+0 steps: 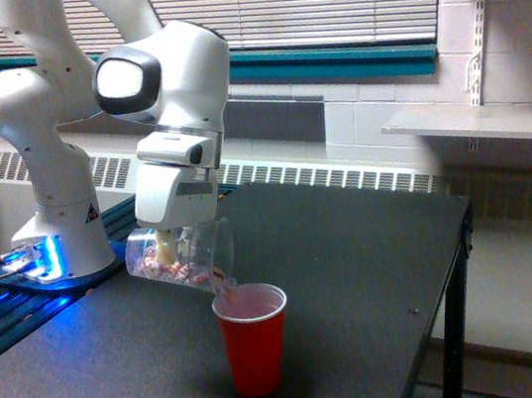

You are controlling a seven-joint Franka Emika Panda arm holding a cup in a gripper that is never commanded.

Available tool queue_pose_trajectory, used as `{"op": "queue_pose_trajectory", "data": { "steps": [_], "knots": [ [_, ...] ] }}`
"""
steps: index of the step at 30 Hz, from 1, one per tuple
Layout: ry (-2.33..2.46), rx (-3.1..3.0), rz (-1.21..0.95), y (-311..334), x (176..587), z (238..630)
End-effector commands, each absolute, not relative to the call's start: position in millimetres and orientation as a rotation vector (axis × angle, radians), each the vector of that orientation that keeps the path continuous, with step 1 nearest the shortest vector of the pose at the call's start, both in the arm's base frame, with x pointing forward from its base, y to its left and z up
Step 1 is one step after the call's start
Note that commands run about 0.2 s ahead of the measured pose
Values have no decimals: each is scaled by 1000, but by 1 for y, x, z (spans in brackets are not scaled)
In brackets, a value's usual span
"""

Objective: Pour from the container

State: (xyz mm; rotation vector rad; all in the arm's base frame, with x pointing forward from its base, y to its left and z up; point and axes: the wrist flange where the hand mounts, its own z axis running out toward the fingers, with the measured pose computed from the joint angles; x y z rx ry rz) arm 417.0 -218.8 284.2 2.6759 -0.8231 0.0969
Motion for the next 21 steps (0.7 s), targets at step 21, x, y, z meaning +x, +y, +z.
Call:
{"op": "queue_pose_trajectory", "data": {
  "steps": [21],
  "knots": [
    [-683,2668,21,-213,431,304]
  ]
}}
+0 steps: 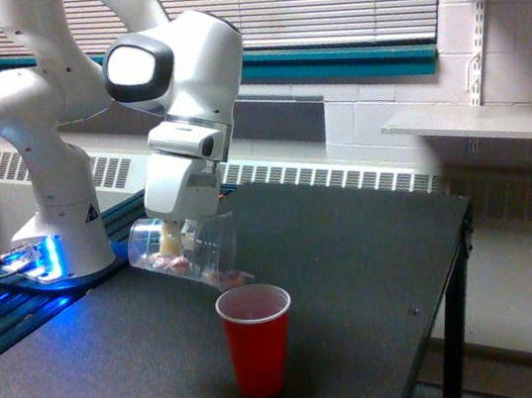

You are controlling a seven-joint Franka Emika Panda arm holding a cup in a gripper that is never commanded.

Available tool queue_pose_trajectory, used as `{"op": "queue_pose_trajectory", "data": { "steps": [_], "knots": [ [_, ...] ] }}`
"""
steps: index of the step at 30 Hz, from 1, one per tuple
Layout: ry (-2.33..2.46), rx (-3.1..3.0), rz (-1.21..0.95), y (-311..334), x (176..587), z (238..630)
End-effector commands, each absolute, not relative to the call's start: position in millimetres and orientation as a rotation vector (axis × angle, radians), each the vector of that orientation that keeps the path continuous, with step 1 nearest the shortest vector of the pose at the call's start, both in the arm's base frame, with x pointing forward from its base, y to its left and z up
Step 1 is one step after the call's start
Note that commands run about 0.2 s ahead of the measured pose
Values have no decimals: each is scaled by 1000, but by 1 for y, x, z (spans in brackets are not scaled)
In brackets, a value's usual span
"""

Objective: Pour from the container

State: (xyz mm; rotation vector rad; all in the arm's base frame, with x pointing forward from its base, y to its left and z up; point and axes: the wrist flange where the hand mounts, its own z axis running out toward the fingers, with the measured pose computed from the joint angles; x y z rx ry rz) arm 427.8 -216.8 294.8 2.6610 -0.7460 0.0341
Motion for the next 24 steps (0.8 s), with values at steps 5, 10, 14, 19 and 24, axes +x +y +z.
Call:
{"op": "queue_pose_trajectory", "data": {
  "steps": [5,10,14,19,24],
  "knots": [
    [-681,2672,28,-210,435,308],
    [-668,2675,23,-208,438,310],
    [-669,2677,22,-205,440,311],
    [-663,2675,2,-205,440,314],
    [-663,2674,-9,-203,439,316]
  ]
}}
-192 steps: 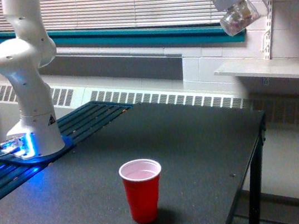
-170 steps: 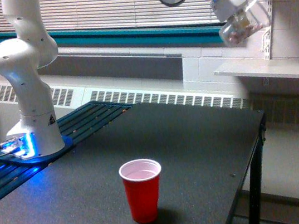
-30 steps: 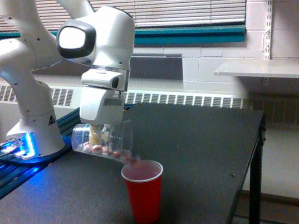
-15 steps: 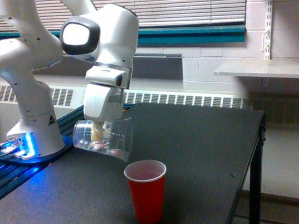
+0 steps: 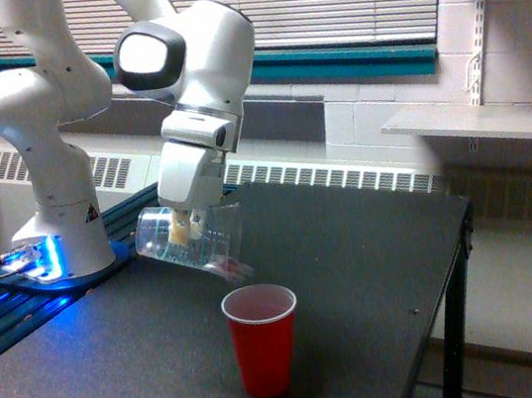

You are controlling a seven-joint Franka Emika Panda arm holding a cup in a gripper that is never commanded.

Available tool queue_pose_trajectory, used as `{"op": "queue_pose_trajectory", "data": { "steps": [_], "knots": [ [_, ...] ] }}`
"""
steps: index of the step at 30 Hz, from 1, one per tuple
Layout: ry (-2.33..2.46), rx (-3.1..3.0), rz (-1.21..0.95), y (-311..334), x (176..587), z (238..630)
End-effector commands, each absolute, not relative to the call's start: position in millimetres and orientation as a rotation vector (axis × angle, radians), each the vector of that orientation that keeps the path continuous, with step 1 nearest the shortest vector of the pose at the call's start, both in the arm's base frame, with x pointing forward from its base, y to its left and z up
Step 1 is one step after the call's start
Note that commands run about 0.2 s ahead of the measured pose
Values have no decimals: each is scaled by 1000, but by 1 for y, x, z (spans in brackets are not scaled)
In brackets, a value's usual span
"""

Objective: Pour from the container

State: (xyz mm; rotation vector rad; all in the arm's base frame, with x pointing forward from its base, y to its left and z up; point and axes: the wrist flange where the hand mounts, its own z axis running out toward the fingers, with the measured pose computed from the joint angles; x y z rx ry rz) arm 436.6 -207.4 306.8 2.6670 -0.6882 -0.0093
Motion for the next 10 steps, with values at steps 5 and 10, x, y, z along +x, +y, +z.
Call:
{"op": "queue_pose_trajectory", "data": {
  "steps": [5,10],
  "knots": [
    [-670,2683,-3,-200,440,318],
    [-677,2694,7,-197,441,320]
  ]
}}
